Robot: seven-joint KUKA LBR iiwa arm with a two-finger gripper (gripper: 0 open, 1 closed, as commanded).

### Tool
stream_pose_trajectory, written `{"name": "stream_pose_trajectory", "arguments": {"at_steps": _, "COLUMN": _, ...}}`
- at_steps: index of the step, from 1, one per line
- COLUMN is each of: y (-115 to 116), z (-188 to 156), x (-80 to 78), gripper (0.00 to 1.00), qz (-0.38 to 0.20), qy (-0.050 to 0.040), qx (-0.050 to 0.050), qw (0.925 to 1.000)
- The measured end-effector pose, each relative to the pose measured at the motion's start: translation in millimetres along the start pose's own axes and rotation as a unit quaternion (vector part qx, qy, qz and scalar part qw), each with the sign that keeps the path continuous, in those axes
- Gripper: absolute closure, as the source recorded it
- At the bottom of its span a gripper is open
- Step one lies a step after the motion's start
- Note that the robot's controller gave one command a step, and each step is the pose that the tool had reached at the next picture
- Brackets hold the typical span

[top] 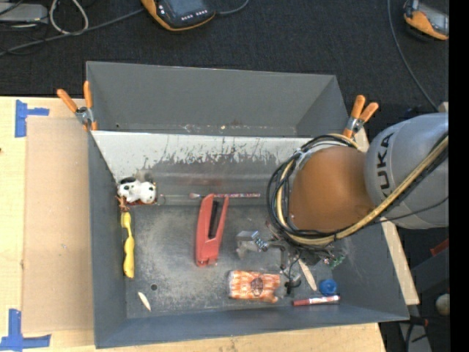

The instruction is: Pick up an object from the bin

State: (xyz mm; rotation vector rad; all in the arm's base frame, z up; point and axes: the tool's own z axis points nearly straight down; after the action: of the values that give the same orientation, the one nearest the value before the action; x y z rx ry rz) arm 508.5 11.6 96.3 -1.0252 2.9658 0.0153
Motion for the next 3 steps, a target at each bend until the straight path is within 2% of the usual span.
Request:
{"name": "stream_pose_trajectory", "arguments": {"at_steps": 1, "y": 6.9, "z": 11.3, "x": 15.9, "gripper": 0.0, "qz": 0.089, "qy": 0.0019, "qx": 0.0, "qw": 0.996}}
{"name": "stream_pose_trajectory", "arguments": {"at_steps": 2, "y": 6.7, "z": 25.8, "x": 32.1, "gripper": 1.0, "qz": 0.012, "qy": -0.0016, "qx": 0.002, "qw": 0.9999}}
{"name": "stream_pose_trajectory", "arguments": {"at_steps": 3, "y": 6.8, "z": 25.6, "x": 32.1, "gripper": 1.0, "qz": 0.011, "qy": -0.0015, "qx": 0.002, "qw": 0.9999}}
